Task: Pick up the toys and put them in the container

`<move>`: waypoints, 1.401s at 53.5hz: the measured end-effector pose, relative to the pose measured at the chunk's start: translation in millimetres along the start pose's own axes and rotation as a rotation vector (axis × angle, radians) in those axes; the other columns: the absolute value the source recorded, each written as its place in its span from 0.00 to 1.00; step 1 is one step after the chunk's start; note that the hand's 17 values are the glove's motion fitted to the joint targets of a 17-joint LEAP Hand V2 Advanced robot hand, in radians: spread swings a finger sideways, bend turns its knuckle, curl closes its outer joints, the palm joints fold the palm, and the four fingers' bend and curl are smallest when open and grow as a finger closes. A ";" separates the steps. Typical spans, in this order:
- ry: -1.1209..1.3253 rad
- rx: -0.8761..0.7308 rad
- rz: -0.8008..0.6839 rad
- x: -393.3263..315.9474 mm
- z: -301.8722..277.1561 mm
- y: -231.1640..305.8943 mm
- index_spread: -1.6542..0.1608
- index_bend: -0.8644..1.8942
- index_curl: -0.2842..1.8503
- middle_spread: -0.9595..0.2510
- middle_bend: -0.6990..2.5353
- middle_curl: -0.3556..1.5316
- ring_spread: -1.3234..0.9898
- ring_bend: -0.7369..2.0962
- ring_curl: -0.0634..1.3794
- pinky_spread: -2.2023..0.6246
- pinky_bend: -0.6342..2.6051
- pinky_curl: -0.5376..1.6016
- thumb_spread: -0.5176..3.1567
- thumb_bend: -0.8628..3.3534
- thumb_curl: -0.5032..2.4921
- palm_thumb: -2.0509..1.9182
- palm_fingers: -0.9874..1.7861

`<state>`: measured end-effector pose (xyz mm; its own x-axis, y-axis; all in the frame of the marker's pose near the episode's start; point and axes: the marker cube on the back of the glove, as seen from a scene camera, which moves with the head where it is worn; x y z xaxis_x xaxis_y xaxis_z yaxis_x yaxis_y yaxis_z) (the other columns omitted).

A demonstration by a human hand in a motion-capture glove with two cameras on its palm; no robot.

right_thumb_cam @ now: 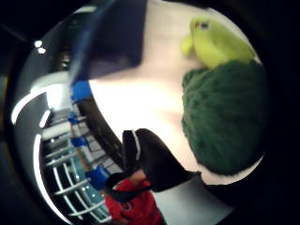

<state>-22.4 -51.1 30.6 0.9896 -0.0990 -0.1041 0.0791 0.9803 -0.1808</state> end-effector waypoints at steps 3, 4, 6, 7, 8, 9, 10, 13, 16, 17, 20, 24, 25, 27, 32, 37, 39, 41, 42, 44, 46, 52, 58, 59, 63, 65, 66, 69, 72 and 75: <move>0.047 -0.009 -0.007 -2.7 10.9 -3.3 0.72 0.36 0.22 0.75 0.24 0.28 0.58 0.32 0.18 0.82 0.61 0.47 0.41 0.19 0.22 0.50 0.28; 0.050 0.002 -0.012 -3.0 12.6 -3.9 0.72 0.36 0.22 0.75 0.24 0.28 0.58 0.32 0.18 0.82 0.61 0.47 0.42 0.19 0.22 0.50 0.28; 0.048 0.025 -0.023 -1.5 13.4 -5.4 0.72 0.36 0.22 0.75 0.24 0.28 0.59 0.33 0.19 0.82 0.61 0.47 0.42 0.20 0.22 0.51 0.28; 0.047 0.031 -0.030 0.1 12.8 -6.0 0.72 0.36 0.22 0.76 0.24 0.27 0.59 0.34 0.20 0.81 0.61 0.47 0.43 0.20 0.22 0.51 0.28; 0.046 0.034 -0.037 1.8 11.8 -6.6 0.72 0.36 0.22 0.76 0.24 0.27 0.59 0.35 0.20 0.81 0.61 0.47 0.43 0.20 0.22 0.51 0.29; 0.045 0.034 -0.044 3.3 10.9 -7.1 0.71 0.36 0.22 0.76 0.23 0.27 0.59 0.36 0.21 0.81 0.60 0.46 0.44 0.20 0.22 0.51 0.29; 0.043 0.034 -0.049 4.4 10.0 -7.5 0.71 0.36 0.22 0.76 0.23 0.26 0.59 0.37 0.21 0.81 0.60 0.46 0.44 0.20 0.23 0.51 0.30; 0.029 0.049 -0.058 6.8 7.6 -9.2 0.69 0.40 0.24 0.76 0.22 0.24 0.56 0.48 0.26 0.78 0.57 0.45 0.47 0.22 0.24 0.54 0.39; 0.006 0.098 -0.062 10.8 2.9 -13.3 0.68 0.42 0.24 0.75 0.23 0.23 0.52 0.53 0.28 0.75 0.57 0.44 0.49 0.22 0.25 0.55 0.42; -0.001 0.116 -0.062 12.4 0.9 -14.7 0.68 0.42 0.25 0.74 0.23 0.23 0.51 0.55 0.30 0.74 0.57 0.44 0.49 0.23 0.25 0.56 0.45; -0.016 0.160 -0.061 16.6 -6.1 -17.5 0.68 0.43 0.26 0.71 0.24 0.23 0.49 0.58 0.32 0.71 0.58 0.43 0.51 0.24 0.26 0.59 0.50; -0.028 0.212 -0.058 24.0 -17.0 -17.9 0.68 0.44 0.26 0.68 0.26 0.23 0.45 0.62 0.34 0.67 0.58 0.43 0.51 0.26 0.28 0.63 0.58; -0.035 0.228 -0.057 26.9 -20.8 -17.6 0.68 0.43 0.27 0.67 0.27 0.23 0.44 0.62 0.34 0.67 0.58 0.43 0.51 0.26 0.29 0.63 0.59; -0.062 0.260 -0.050 33.7 -30.8 -16.7 0.67 0.44 0.28 0.66 0.28 0.24 0.43 0.62 0.35 0.66 0.58 0.43 0.49 0.26 0.30 0.65 0.60; -0.114 0.286 -0.033 43.6 -58.0 -11.9 0.67 0.45 0.29 0.63 0.29 0.26 0.40 0.61 0.36 0.64 0.56 0.43 0.46 0.27 0.32 0.67 0.64; -0.114 0.320 -0.037 43.7 -92.6 -11.1 0.66 0.46 0.31 0.60 0.29 0.27 0.38 0.61 0.36 0.64 0.55 0.43 0.43 0.27 0.34 0.68 0.66; -0.119 0.342 -0.045 38.2 -108.2 -14.3 0.66 0.46 0.31 0.60 0.29 0.27 0.37 0.62 0.37 0.63 0.55 0.43 0.42 0.27 0.35 0.68 0.67; -0.128 0.362 -0.059 28.7 -123.5 -20.4 0.66 0.46 0.32 0.59 0.29 0.28 0.36 0.61 0.37 0.63 0.55 0.44 0.41 0.26 0.36 0.68 0.67; -0.135 0.368 -0.069 22.3 -130.4 -24.1 0.66 0.45 0.32 0.59 0.29 0.28 0.36 0.61 0.37 0.63 0.54 0.44 0.41 0.26 0.36 0.69 0.67; -0.152 0.376 -0.098 6.4 -143.2 -32.1 0.66 0.45 0.33 0.59 0.29 0.28 0.36 0.61 0.37 0.63 0.54 0.44 0.40 0.26 0.37 0.69 0.67; -0.165 0.382 -0.133 -11.2 -155.5 -41.3 0.65 0.45 0.33 0.58 0.29 0.28 0.35 0.61 0.38 0.63 0.54 0.44 0.39 0.26 0.37 0.69 0.67; -0.135 0.412 -0.201 -71.9 -191.7 -75.0 0.65 0.44 0.35 0.58 0.28 0.29 0.35 0.61 0.38 0.63 0.53 0.44 0.37 0.26 0.39 0.69 0.68; -0.167 0.415 -0.216 -120.9 -216.1 -111.3 0.64 0.44 0.36 0.57 0.27 0.30 0.34 0.60 0.38 0.62 0.53 0.44 0.36 0.25 0.41 0.69 0.68; -0.163 0.412 -0.211 -125.5 -216.3 -116.1 0.64 0.44 0.36 0.57 0.27 0.30 0.34 0.59 0.38 0.62 0.53 0.44 0.36 0.25 0.41 0.69 0.67; -0.104 0.406 -0.165 -143.2 -209.9 -137.8 0.64 0.44 0.37 0.56 0.27 0.30 0.34 0.58 0.38 0.63 0.52 0.44 0.36 0.24 0.42 0.68 0.65; -0.094 0.402 -0.143 -151.0 -204.8 -146.8 0.64 0.44 0.38 0.56 0.27 0.30 0.34 0.58 0.38 0.62 0.52 0.44 0.36 0.24 0.42 0.68 0.65; -0.090 0.400 -0.134 -154.3 -201.9 -150.6 0.64 0.43 0.38 0.56 0.26 0.30 0.34 0.57 0.38 0.63 0.52 0.44 0.36 0.24 0.42 0.68 0.64; -0.069 0.390 -0.149 -162.8 -191.6 -157.9 0.63 0.42 0.38 0.56 0.26 0.30 0.34 0.57 0.38 0.63 0.53 0.44 0.36 0.24 0.42 0.68 0.64; -0.067 0.358 -0.184 -168.9 -181.8 -160.3 0.63 0.42 0.39 0.56 0.26 0.29 0.34 0.57 0.38 0.63 0.53 0.44 0.36 0.23 0.43 0.67 0.63; -0.101 0.285 -0.209 -170.4 -173.0 -160.4 0.63 0.40 0.39 0.57 0.24 0.28 0.34 0.56 0.38 0.64 0.55 0.45 0.38 0.23 0.42 0.67 0.58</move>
<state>-224.5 -221.0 -91.8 0.9544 -0.2986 0.0062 0.2967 0.9504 0.0935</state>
